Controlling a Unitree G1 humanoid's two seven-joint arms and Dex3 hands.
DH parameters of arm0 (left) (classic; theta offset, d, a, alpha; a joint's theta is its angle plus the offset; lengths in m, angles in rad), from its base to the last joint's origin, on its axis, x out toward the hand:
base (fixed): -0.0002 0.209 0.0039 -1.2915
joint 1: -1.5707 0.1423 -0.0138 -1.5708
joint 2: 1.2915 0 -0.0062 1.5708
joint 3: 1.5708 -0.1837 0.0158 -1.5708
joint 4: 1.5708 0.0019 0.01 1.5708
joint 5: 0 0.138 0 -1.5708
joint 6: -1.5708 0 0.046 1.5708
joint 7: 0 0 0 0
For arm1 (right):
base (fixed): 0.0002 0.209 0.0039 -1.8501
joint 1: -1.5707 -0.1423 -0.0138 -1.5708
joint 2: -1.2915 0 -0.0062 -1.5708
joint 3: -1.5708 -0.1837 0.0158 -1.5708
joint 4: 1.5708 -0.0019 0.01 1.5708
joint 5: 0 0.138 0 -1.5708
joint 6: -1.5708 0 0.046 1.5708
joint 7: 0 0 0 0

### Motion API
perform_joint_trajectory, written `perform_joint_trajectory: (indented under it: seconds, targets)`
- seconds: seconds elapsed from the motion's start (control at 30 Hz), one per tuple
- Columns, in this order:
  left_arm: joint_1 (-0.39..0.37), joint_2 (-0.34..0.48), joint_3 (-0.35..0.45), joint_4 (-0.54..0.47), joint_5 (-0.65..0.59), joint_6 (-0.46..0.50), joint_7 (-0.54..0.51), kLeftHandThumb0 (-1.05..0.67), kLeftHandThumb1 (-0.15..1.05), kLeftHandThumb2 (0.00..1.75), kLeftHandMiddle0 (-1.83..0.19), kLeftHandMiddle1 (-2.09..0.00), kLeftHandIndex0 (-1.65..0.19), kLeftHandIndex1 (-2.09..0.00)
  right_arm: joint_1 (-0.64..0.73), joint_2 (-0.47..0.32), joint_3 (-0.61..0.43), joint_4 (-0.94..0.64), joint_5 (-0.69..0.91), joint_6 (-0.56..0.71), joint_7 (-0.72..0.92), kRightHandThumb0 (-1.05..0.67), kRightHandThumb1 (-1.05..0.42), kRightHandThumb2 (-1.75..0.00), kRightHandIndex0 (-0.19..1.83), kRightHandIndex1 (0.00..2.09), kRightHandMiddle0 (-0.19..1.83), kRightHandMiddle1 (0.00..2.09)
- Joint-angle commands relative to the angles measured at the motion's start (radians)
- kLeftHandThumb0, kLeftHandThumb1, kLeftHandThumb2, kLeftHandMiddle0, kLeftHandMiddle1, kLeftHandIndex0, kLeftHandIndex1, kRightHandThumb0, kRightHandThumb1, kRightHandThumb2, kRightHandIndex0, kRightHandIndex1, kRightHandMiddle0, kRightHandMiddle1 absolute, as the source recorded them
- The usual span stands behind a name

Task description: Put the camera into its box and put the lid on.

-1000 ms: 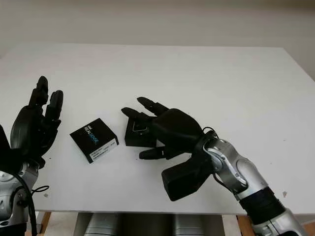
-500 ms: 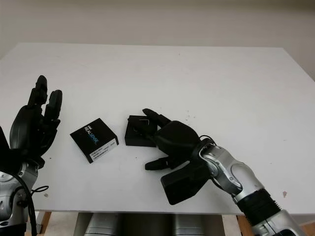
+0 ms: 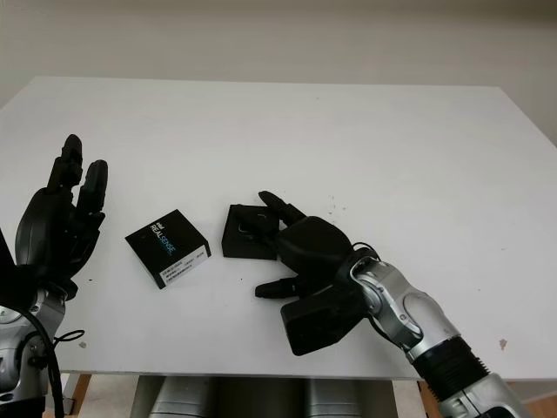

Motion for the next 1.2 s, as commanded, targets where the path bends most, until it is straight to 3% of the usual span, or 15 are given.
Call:
perform_joint_trajectory:
  seconds: [0.0, 0.2, 0.37, 0.5, 0.67, 0.8, 0.93, 1.17]
  targets:
    - [-0.005, 0.006, 0.003, -0.006, 0.001, 0.001, 0.002, -0.68, 1.05, 0.34, 0.19, -0.01, 0.19, -0.04, 0.015, -0.004, -0.007, -0.005, 0.010, 0.010, 0.002, -0.88, -1.05, -0.60, -0.18, 0.05, -0.13, 0.05]
    - [-0.012, 0.008, 0.000, -0.012, -0.002, 0.012, 0.010, -0.70, 1.05, 0.31, 0.19, -0.02, 0.19, -0.04, 0.020, 0.033, -0.076, -0.048, 0.139, 0.012, -0.014, -0.88, -1.05, -0.63, -0.18, 0.05, -0.14, 0.05]
    - [-0.016, 0.032, -0.034, -0.056, 0.093, 0.027, 0.061, -0.62, 1.05, 0.24, 0.13, -0.06, 0.15, -0.07, -0.016, 0.078, -0.197, -0.116, 0.347, 0.071, 0.024, -0.80, -1.05, -0.55, -0.17, 0.05, -0.12, 0.05]
    - [-0.002, 0.083, -0.102, -0.087, 0.277, 0.020, 0.112, -0.64, 1.05, 0.22, 0.04, -0.10, 0.07, -0.11, -0.057, 0.098, -0.295, -0.173, 0.489, 0.158, 0.058, -0.77, -1.05, -0.55, -0.17, 0.05, -0.12, 0.06]
    - [0.033, 0.122, -0.188, -0.141, 0.507, 0.019, 0.156, -0.60, 1.05, 0.12, -0.24, -0.15, -0.16, -0.22, -0.115, 0.093, -0.369, -0.183, 0.579, 0.252, 0.083, -0.80, -1.05, -0.58, -0.16, 0.05, -0.12, 0.05]
    - [0.052, 0.122, -0.228, -0.176, 0.613, 0.010, 0.161, -0.59, 1.02, 0.07, -0.39, -0.18, -0.25, -0.26, -0.139, 0.078, -0.404, -0.171, 0.604, 0.297, 0.085, -0.79, -1.05, -0.60, -0.17, 0.05, -0.10, 0.06]
    - [0.067, 0.176, -0.257, -0.199, 0.697, 0.021, 0.092, -0.64, 1.02, 0.06, -0.35, -0.14, -0.20, -0.23, -0.171, 0.083, -0.446, -0.143, 0.661, 0.343, 0.088, -0.78, -1.05, -0.63, -0.16, 0.06, -0.10, 0.06]
    - [0.080, 0.344, -0.289, -0.239, 0.731, 0.053, -0.200, -0.82, 1.03, 0.08, 0.00, -0.01, 0.11, -0.04, -0.216, 0.087, -0.528, -0.116, 0.818, 0.436, 0.132, -0.75, -1.05, -0.69, -0.19, 0.01, -0.18, 0.02]
